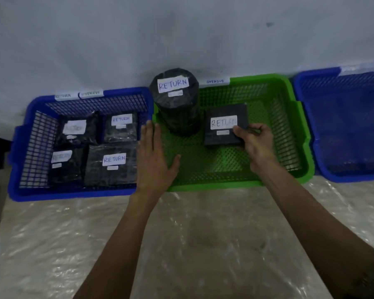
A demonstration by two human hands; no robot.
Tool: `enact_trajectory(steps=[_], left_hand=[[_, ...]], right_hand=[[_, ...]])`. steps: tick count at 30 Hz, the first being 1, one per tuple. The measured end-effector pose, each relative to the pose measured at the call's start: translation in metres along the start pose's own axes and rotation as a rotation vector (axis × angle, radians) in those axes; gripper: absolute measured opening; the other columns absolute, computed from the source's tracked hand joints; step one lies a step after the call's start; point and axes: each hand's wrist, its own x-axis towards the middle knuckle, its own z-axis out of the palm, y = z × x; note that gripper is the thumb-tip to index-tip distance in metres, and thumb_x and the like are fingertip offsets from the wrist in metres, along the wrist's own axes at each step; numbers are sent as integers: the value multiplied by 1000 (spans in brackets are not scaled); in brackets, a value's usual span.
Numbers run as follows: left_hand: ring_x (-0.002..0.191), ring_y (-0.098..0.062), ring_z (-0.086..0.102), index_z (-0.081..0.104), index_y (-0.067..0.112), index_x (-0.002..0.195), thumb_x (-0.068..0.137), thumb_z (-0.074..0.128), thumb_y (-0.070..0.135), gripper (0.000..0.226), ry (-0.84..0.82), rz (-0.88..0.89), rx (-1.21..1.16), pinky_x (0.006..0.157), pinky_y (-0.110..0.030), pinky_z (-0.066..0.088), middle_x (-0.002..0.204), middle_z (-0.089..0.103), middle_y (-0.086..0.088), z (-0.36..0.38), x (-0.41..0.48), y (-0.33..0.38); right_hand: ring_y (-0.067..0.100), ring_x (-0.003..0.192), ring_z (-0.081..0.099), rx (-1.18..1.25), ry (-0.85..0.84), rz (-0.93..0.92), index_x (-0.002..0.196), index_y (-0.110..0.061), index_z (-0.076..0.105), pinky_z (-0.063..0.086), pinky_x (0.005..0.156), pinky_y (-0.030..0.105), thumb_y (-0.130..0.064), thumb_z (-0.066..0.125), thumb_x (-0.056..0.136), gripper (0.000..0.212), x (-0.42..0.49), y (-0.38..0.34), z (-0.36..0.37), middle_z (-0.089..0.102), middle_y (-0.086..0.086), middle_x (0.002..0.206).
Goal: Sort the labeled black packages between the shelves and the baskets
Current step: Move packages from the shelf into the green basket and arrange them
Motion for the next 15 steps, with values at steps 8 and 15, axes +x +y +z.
enact_trajectory(steps=[8,15], left_hand=[[149,-22,-3,6,2,152,89,65,29,90,26,-55,-55,121,-37,10,161,-3,-12,6,0,3],[149,-15,-7,3,6,153,89,64,35,93,17,-62,-26,119,-27,3,162,-7,-6,6,0,3]], right_hand=[[18,85,60,-167,54,-62,87,-17,47,54,79,31,-15,73,81,27,46,13,24,62,5,96],[30,106,54,-728,120,-395,110,-5,56,46,90,43,-38,66,83,44,56,25,21,59,15,111]])
